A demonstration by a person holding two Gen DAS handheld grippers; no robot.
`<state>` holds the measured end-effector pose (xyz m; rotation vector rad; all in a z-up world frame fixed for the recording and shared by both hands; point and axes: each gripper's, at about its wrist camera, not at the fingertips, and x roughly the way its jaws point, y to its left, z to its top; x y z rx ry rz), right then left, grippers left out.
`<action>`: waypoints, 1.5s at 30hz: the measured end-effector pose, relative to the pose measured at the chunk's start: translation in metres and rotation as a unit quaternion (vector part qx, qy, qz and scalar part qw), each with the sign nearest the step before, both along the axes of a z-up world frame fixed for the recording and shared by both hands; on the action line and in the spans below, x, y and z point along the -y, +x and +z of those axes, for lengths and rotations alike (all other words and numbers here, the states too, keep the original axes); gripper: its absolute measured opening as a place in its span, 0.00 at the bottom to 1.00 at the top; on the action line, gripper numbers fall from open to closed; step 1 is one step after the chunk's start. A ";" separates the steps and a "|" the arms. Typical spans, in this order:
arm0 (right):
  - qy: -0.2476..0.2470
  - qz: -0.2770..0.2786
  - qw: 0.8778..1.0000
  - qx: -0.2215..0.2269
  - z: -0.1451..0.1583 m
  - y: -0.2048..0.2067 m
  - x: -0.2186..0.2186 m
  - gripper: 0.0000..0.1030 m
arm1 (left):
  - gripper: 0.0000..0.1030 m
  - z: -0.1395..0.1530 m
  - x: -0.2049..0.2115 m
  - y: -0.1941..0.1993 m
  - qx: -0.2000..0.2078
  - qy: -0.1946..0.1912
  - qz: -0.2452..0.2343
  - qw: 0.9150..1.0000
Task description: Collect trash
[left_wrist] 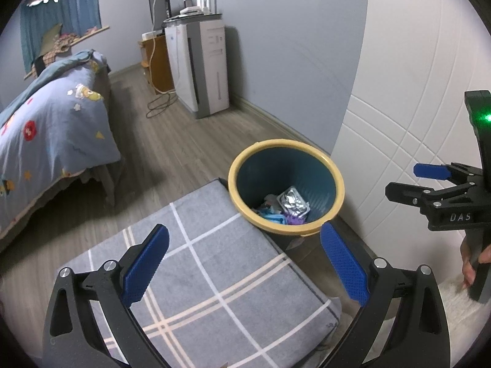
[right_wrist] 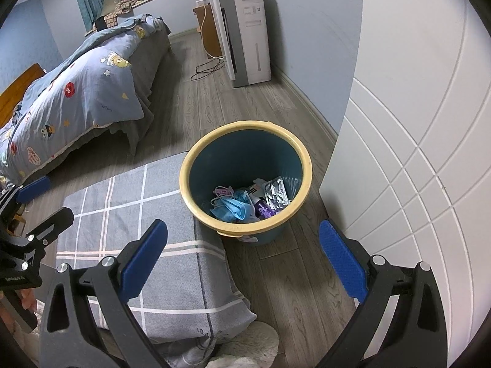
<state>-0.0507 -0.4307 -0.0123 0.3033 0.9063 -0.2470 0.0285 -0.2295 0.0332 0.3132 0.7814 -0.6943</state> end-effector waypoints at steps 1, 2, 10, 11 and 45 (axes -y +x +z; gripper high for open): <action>0.000 0.000 1.000 0.000 0.000 0.000 0.000 0.95 | 0.95 -0.001 0.000 0.000 0.000 0.001 0.000 1.000; -0.001 0.000 1.000 0.000 0.000 0.000 0.001 0.95 | 0.95 -0.001 -0.001 0.000 0.000 0.002 -0.001 1.000; 0.000 -0.001 1.000 0.000 0.000 0.000 0.000 0.95 | 0.95 -0.004 -0.001 0.000 -0.003 0.006 -0.004 1.000; 0.000 0.000 1.000 0.000 0.000 0.000 0.001 0.95 | 0.95 -0.004 -0.001 0.000 -0.003 0.005 -0.005 1.000; 0.005 -0.011 1.000 0.002 -0.002 -0.005 -0.006 0.95 | 0.95 -0.007 0.003 -0.005 -0.001 0.012 -0.013 1.000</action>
